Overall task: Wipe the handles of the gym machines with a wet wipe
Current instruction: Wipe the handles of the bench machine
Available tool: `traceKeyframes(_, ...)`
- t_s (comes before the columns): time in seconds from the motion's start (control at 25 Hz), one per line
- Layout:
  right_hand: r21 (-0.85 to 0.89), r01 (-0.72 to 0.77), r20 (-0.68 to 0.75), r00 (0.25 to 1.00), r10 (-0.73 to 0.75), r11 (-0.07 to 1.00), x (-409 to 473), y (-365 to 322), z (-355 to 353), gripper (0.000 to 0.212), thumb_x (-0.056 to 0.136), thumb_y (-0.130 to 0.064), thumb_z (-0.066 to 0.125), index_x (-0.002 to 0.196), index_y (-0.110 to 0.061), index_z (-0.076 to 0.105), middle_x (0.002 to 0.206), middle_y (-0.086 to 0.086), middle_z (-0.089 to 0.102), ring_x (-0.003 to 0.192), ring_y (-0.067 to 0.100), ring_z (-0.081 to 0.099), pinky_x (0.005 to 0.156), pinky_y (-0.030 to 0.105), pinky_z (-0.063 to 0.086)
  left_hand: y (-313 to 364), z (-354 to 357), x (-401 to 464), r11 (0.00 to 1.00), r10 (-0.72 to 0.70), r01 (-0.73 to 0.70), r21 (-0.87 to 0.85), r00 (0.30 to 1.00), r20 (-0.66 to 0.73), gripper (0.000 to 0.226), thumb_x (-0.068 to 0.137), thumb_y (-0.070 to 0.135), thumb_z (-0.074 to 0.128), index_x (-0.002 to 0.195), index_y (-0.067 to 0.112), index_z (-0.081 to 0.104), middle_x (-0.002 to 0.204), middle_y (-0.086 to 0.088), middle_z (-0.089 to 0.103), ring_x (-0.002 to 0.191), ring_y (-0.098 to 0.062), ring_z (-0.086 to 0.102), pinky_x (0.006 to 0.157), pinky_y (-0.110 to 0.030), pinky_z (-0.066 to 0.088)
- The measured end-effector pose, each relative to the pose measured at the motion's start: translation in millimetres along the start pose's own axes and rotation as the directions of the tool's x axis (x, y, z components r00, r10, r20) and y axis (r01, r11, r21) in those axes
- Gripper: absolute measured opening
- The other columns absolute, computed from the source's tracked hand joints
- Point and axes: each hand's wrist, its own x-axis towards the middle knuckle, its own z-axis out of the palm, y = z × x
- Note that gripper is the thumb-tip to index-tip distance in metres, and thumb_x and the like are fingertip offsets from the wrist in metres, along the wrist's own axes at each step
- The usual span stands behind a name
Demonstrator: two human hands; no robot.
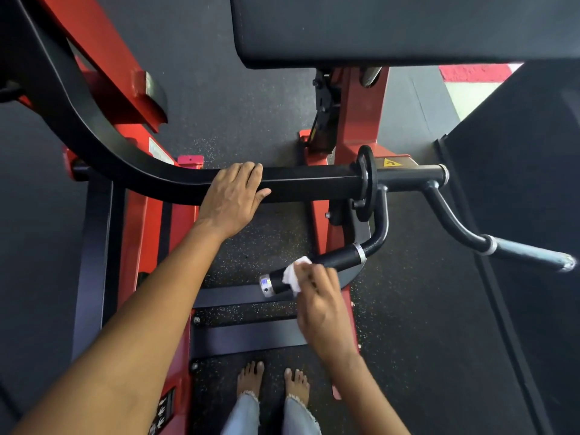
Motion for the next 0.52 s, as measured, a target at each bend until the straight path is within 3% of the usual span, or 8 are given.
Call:
traceKeyframes(0.12, -0.063, -0.096, -0.167, 0.982, 0.084, 0.993, 6, 34, -24, 0.037, 0.084, 0.006, 0.043, 0.116, 0.004, 0.061, 0.108, 0.011, 0.057, 0.091, 0.018, 0.043, 0.088, 0.025, 0.041, 1, 0, -1, 1.000, -0.003, 0.003, 0.005, 1.000, -0.003, 0.053, 0.101, 0.041, 0.027, 0.128, -0.001, 0.046, 0.117, -0.016, 0.055, 0.100, -0.031, 0.055, 0.082, -0.043, 0.047)
traceKeyframes(0.24, -0.102, -0.128, -0.139, 0.984, 0.113, 0.986, 14, 44, -39, 0.034, 0.086, 0.001, 0.043, 0.113, -0.004, 0.064, 0.109, 0.006, 0.058, 0.091, 0.019, 0.044, 0.081, 0.029, 0.047, 2, -1, -1, 1.000, -0.002, 0.002, 0.011, 1.000, 0.003, 0.054, 0.101, 0.041, 0.025, 0.128, -0.001, 0.046, 0.117, -0.016, 0.055, 0.100, -0.031, 0.055, 0.082, -0.043, 0.047)
traceKeyframes(0.32, -0.243, -0.102, -0.122, 0.990, 0.074, 0.965, 22, 44, -43, 0.033, 0.085, -0.008, 0.041, 0.108, -0.009, 0.065, 0.105, 0.002, 0.061, 0.094, 0.021, 0.048, 0.079, 0.033, 0.046, 2, -1, -1, 1.000, -0.001, 0.001, 0.010, 1.000, -0.002, 0.054, 0.101, 0.041, 0.026, 0.128, -0.001, 0.046, 0.117, -0.016, 0.055, 0.100, -0.031, 0.055, 0.081, -0.043, 0.047)
traceKeyframes(0.44, -0.412, -0.074, -0.092, 0.995, 0.039, 0.908, 34, 42, -38, 0.016, 0.083, -0.009, 0.052, 0.093, -0.010, 0.064, 0.093, 0.004, 0.066, 0.105, 0.026, 0.056, 0.103, 0.042, 0.033, 1, -1, -1, 1.000, -0.005, 0.005, 0.004, 1.000, -0.001, 0.053, 0.102, 0.041, 0.026, 0.129, -0.001, 0.045, 0.119, -0.016, 0.055, 0.101, -0.031, 0.055, 0.082, -0.043, 0.047)
traceKeyframes(0.52, -0.440, -0.075, -0.041, 0.997, 0.063, 0.895, 43, 35, -31, 0.008, 0.084, -0.013, 0.054, 0.078, -0.011, 0.060, 0.079, 0.004, 0.064, 0.095, 0.027, 0.061, 0.114, 0.050, 0.018, 1, 0, -1, 1.000, -0.005, 0.005, 0.009, 1.000, 0.000, 0.053, 0.102, 0.041, 0.026, 0.129, -0.001, 0.045, 0.119, -0.016, 0.054, 0.101, -0.031, 0.055, 0.083, -0.043, 0.047)
